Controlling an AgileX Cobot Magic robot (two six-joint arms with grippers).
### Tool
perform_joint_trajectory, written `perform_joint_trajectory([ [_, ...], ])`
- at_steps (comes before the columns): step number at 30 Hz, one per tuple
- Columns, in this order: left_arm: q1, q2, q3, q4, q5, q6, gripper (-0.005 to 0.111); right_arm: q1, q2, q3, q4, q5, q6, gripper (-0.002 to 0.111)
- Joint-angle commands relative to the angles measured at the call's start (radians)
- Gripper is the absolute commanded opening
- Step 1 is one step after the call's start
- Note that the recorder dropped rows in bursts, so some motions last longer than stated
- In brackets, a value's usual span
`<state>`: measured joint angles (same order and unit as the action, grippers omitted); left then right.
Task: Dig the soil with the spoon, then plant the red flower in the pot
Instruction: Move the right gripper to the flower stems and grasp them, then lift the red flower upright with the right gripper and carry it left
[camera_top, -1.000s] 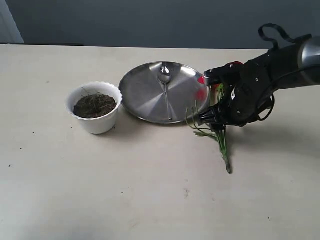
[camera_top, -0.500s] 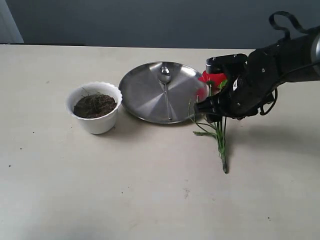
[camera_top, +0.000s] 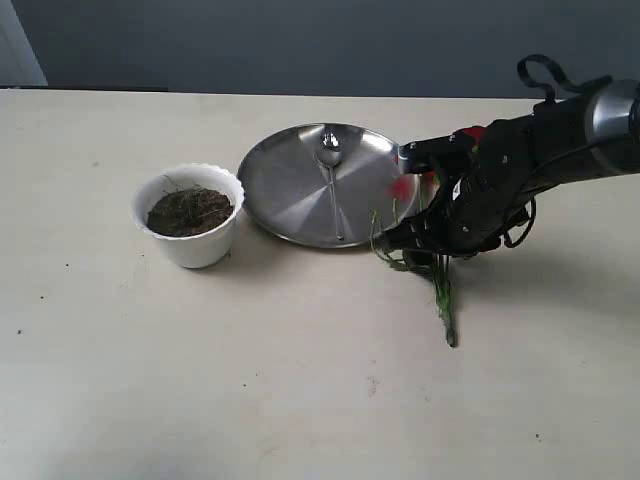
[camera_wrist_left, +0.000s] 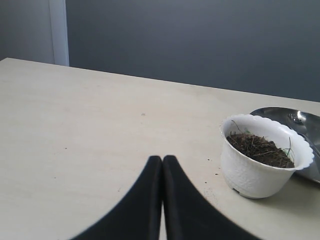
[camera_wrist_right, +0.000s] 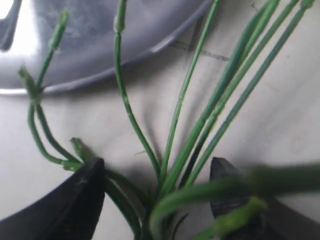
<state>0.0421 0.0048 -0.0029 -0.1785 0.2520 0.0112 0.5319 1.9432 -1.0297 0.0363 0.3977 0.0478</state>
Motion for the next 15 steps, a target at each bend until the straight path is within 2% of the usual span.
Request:
perform_joint_trajectory([
  [1,-0.006,-0.005,0.003,0.002,-0.012,-0.001,0.0,-0.001,0.038,-0.005,-0.002,-0.024,-0.008,0.047],
  [4,-0.006,-0.005,0.003,0.002,-0.012,-0.001,0.0,-0.001,0.037,-0.005,-0.002,-0.027,-0.008,0.03],
  [8,-0.006,-0.005,0.003,0.002,-0.012,-0.001,0.0,-0.001,0.037,-0.005,-0.004,-0.022,-0.008,0.013],
  [12,-0.006,-0.005,0.003,0.002,-0.012,-0.001,0.0,-0.001,0.035,-0.005,-0.006,0.022,-0.012,0.0],
  [15,-0.006,-0.005,0.003,0.002,-0.012,-0.001,0.0,-0.001,0.016,-0.005,-0.004,0.058,-0.012,-0.001],
])
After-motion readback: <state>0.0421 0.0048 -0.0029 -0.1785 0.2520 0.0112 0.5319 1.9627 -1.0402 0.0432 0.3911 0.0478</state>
